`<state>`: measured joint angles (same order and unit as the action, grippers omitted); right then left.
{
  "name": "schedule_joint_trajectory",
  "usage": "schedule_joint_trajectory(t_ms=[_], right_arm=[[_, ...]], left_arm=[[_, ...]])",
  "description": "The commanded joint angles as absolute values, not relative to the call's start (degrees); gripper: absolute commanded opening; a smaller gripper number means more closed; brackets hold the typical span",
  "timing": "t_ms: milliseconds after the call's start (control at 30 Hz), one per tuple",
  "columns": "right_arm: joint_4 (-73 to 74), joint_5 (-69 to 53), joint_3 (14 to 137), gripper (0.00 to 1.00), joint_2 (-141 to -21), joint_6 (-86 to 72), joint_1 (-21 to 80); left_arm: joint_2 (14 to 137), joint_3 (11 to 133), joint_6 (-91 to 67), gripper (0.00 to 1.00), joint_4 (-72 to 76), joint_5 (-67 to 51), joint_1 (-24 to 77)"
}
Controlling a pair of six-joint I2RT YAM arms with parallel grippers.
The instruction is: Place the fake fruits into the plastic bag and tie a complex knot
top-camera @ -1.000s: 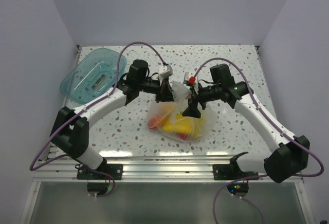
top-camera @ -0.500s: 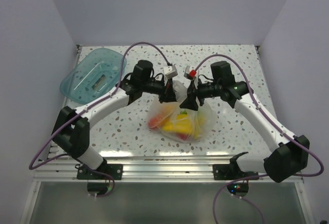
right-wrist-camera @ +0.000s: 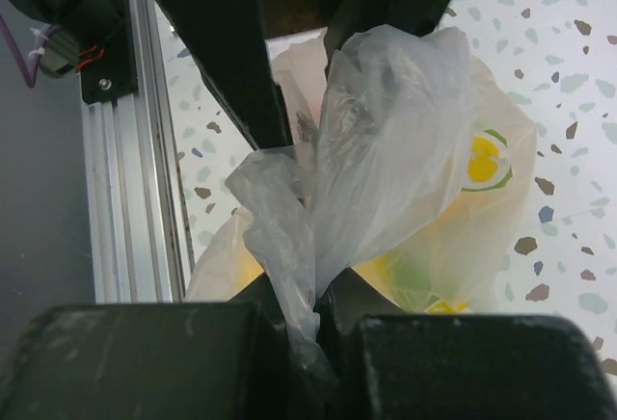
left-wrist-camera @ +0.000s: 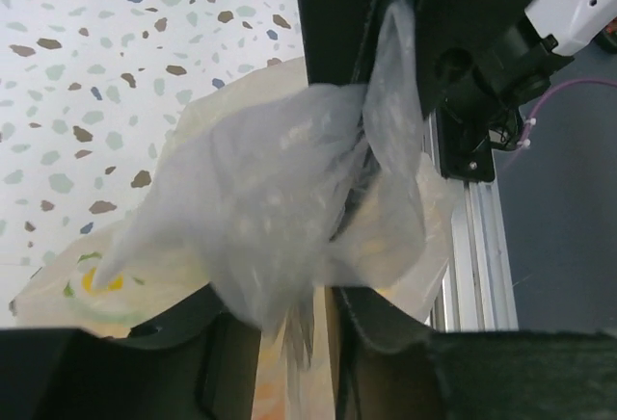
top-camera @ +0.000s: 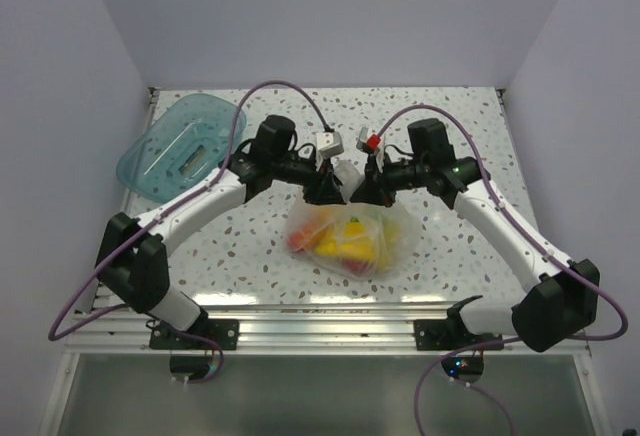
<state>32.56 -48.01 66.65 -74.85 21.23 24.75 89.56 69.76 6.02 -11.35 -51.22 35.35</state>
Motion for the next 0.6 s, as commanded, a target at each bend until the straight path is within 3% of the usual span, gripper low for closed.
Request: schedule_joint_trajectory(t_ms=[0, 33, 133, 233, 333, 467, 567], right_arm=[[32.78, -50.53, 68.82, 0.0, -73.92, 22.67, 24.96], [32.96, -50.62, 68.73, 0.0, -73.83, 23.11, 24.96], [33.39, -51.32, 68.64, 0.0, -73.83, 23.99, 24.96], [34.36, -51.59, 68.82, 0.0, -73.83, 25.05, 25.05], [35.42, -52.12, 68.91, 0.0, -73.83, 26.19, 25.05], [36.3, -52.3, 69.34, 0.0, -73.57, 27.07, 24.96], [36.82, -52.03, 69.26, 0.0, -73.21, 27.51, 24.96]], left_arm=[[81.92, 68.47, 8.08, 0.41, -10.11, -55.98, 30.78], [81.13, 68.29, 8.35, 0.5, -10.54, -56.68, 29.8], [78.58, 69.78, 10.37, 0.6, -12.83, -58.18, 26.9], [78.22, 71.27, 10.9, 0.63, -12.84, -58.71, 26.19], [78.57, 71.11, 7.57, 0.76, -8.1, -59.85, 26.37], [81.64, 72.33, 2.64, 0.78, -0.98, -58.97, 26.46], [84.19, 74.88, 1.76, 0.72, -0.88, -59.49, 27.68]])
